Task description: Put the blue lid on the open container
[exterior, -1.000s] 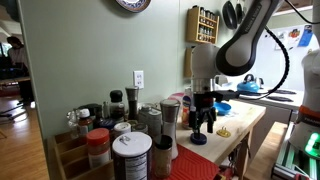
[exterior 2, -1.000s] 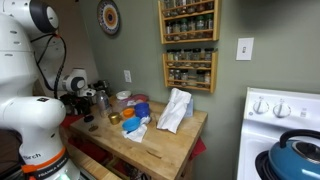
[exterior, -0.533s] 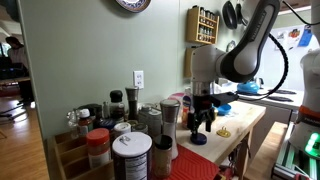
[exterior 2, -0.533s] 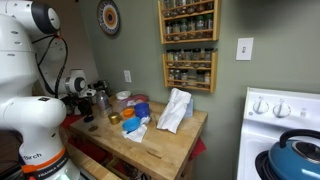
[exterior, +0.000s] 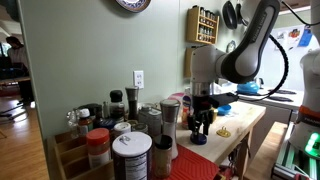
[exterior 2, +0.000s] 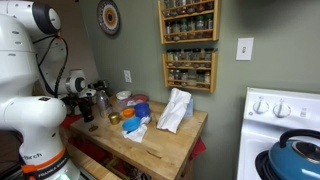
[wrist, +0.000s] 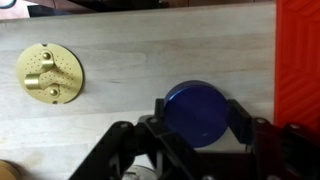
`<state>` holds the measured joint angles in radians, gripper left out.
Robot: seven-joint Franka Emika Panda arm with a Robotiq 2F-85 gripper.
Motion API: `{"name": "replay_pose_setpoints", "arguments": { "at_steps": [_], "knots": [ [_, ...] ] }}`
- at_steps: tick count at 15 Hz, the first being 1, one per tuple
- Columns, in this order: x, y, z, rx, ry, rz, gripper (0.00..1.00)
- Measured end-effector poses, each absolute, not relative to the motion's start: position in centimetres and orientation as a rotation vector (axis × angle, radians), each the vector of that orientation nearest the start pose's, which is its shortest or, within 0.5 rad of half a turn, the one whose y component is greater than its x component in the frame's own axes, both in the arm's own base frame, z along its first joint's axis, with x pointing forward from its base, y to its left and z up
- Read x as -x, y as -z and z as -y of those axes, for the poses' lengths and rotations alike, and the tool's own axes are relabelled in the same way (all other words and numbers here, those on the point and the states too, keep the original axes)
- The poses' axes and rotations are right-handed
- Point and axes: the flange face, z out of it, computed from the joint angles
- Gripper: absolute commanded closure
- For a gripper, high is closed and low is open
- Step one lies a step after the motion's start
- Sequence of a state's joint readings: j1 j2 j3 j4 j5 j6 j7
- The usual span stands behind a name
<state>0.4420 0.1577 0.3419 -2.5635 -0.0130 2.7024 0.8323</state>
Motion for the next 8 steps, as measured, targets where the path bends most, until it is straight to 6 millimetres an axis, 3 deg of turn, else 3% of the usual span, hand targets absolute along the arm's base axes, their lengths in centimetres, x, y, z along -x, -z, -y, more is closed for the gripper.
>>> {"name": "replay_pose_setpoints", "arguments": {
  "at_steps": [2, 6, 7, 8],
  "knots": [
    [-31.53, -21.06, -32.23, 3.111, -0.059, -0.074, 0.0],
    [-31.47, -20.93, -32.52, 3.101, -0.05, -0.078, 0.0],
    [-31.42, -20.83, -32.63, 3.101, -0.052, -0.08, 0.01],
    [-31.37, -20.69, -32.74, 3.101, -0.055, -0.084, 0.08]
  ]
}}
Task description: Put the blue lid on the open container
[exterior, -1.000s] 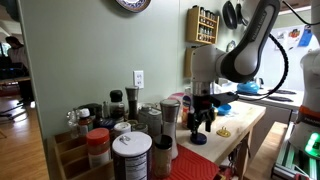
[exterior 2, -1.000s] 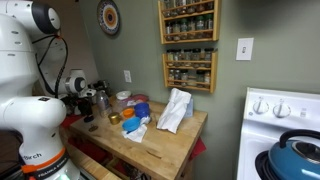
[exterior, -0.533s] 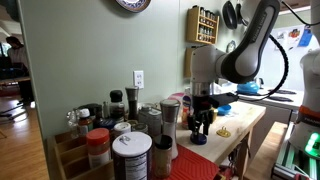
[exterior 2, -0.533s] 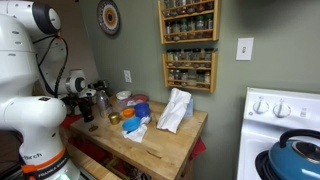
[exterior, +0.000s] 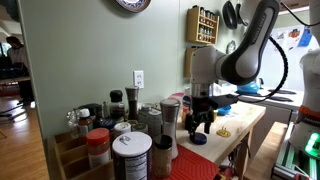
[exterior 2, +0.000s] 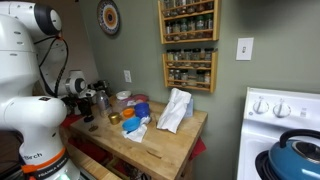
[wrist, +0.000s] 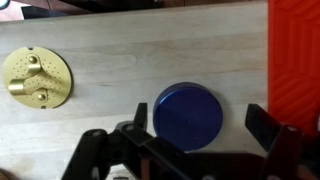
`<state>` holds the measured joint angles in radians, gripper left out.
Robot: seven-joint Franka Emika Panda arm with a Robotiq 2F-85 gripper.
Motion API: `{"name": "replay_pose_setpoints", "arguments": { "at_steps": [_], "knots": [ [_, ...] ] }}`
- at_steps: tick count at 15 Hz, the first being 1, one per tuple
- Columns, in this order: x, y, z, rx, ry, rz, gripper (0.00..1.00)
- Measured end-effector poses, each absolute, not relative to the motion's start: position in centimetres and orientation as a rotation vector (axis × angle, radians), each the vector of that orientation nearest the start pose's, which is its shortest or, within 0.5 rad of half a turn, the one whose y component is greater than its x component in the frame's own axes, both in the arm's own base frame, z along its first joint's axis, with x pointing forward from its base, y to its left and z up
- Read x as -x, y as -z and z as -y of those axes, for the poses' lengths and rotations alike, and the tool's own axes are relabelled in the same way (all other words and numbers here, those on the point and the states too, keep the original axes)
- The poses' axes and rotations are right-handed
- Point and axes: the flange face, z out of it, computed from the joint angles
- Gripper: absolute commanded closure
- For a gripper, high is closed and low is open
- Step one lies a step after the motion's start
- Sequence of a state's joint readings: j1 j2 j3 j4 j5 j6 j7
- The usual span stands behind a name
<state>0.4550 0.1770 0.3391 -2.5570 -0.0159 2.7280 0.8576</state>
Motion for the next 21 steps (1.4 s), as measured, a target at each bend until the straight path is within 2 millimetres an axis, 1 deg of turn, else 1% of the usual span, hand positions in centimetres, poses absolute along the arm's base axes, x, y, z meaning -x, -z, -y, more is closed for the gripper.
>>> {"name": "replay_pose_setpoints", "arguments": {
  "at_steps": [1, 2, 3, 4, 5, 6, 11, 14, 17, 21],
  "knots": [
    [-31.3, -20.5, -32.8, 3.103, -0.058, -0.087, 0.26],
    [-31.3, -20.4, -32.9, 3.104, -0.061, -0.091, 0.26],
    [-31.3, -20.2, -33.0, 3.105, -0.063, -0.096, 0.33],
    [-31.4, -20.1, -33.0, 3.106, -0.065, -0.102, 0.43],
    [-31.5, -20.1, -33.0, 3.106, -0.066, -0.107, 0.51],
    [-31.5, -20.0, -33.0, 3.106, -0.068, -0.111, 0.55],
    [-31.9, -20.1, -32.7, 3.108, -0.084, -0.151, 0.55],
    [-31.8, -20.7, -32.1, 3.124, -0.172, -0.137, 0.55],
    [-31.7, -22.8, -31.4, 3.13, -0.252, -0.089, 0.55],
    [-31.5, -27.2, -30.8, 3.151, -0.29, 0.014, 0.55]
  ]
}}
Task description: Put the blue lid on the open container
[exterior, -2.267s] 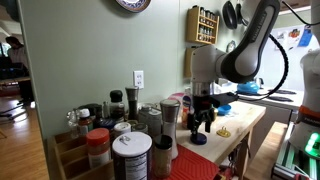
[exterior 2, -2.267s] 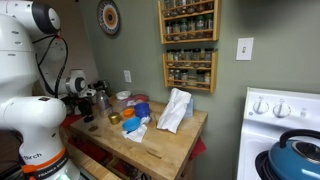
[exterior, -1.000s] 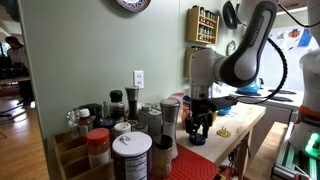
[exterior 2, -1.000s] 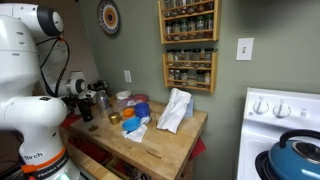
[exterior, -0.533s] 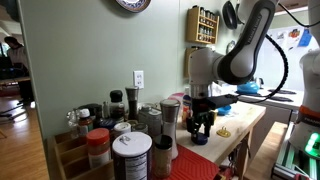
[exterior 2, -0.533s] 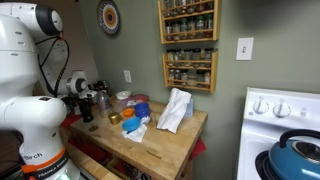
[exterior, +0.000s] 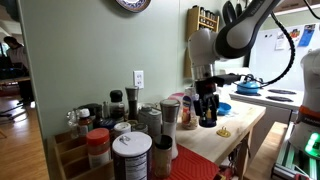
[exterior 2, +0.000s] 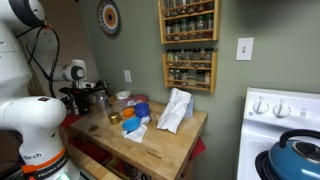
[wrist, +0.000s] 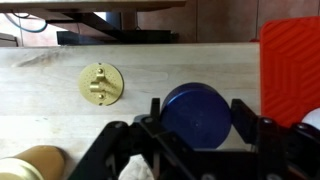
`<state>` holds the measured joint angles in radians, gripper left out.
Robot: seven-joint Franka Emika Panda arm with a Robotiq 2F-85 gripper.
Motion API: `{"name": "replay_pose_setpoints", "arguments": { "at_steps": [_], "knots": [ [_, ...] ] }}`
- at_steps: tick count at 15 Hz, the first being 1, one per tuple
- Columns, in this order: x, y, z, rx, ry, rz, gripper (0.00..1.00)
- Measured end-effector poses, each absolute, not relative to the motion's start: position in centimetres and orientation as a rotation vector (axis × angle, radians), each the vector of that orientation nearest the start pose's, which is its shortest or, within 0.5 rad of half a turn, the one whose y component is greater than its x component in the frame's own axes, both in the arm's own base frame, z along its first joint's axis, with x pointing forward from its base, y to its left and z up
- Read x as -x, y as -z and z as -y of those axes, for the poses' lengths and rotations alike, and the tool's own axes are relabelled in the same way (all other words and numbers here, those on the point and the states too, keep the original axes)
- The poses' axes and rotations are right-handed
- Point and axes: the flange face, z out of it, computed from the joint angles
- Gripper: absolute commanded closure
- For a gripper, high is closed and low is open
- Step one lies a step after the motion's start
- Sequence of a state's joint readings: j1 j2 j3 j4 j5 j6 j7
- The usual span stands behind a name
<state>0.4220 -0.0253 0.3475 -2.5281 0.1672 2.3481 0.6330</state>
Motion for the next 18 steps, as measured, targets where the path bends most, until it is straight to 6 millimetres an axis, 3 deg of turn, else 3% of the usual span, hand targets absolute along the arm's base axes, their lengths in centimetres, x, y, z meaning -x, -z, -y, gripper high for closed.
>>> {"name": "replay_pose_setpoints", "arguments": {
  "at_steps": [4, 10, 14, 18],
  "knots": [
    [-31.3, -32.6, -30.6, 3.167, -0.281, 0.118, 0.55],
    [-32.9, -39.7, -30.4, 3.119, -0.077, 0.109, 0.55],
    [-35.2, -41.8, -29.2, 3.101, -0.006, 0.038, 0.55],
    [-37.4, -41.7, -27.5, 3.119, 0.008, -0.026, 0.55]
  ]
}}
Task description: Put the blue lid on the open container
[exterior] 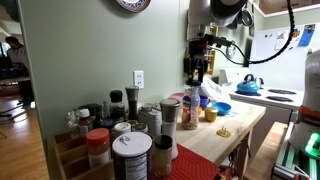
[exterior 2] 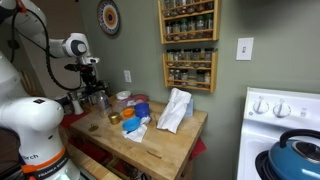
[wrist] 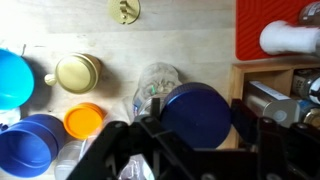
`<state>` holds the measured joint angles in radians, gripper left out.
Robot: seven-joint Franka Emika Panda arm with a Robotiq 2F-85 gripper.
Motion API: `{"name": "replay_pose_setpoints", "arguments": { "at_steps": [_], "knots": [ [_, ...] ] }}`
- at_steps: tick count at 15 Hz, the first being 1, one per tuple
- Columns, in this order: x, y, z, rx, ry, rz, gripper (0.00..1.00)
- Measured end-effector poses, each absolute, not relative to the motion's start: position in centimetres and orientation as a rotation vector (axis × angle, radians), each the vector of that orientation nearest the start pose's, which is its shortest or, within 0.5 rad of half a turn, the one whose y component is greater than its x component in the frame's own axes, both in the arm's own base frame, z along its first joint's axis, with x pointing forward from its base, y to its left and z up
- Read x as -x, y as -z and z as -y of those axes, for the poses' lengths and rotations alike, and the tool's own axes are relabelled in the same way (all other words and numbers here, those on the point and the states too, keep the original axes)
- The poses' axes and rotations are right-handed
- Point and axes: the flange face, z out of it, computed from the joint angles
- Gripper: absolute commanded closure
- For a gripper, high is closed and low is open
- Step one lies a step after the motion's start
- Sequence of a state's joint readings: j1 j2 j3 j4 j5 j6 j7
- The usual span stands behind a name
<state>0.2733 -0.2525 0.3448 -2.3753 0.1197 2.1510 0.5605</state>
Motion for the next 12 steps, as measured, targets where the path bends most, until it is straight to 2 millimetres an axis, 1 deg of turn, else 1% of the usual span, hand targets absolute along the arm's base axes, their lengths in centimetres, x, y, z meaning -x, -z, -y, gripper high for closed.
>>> {"name": "replay_pose_setpoints", "arguments": {
  "at_steps": [4, 8, 12],
  "knots": [
    [-38.9, -40.5, -26.2, 3.142, -0.012, -0.073, 0.55],
    [-39.7, -39.3, -26.0, 3.135, -0.033, -0.091, 0.55],
    [-40.4, -39.2, -25.7, 3.135, -0.024, -0.105, 0.55]
  ]
}}
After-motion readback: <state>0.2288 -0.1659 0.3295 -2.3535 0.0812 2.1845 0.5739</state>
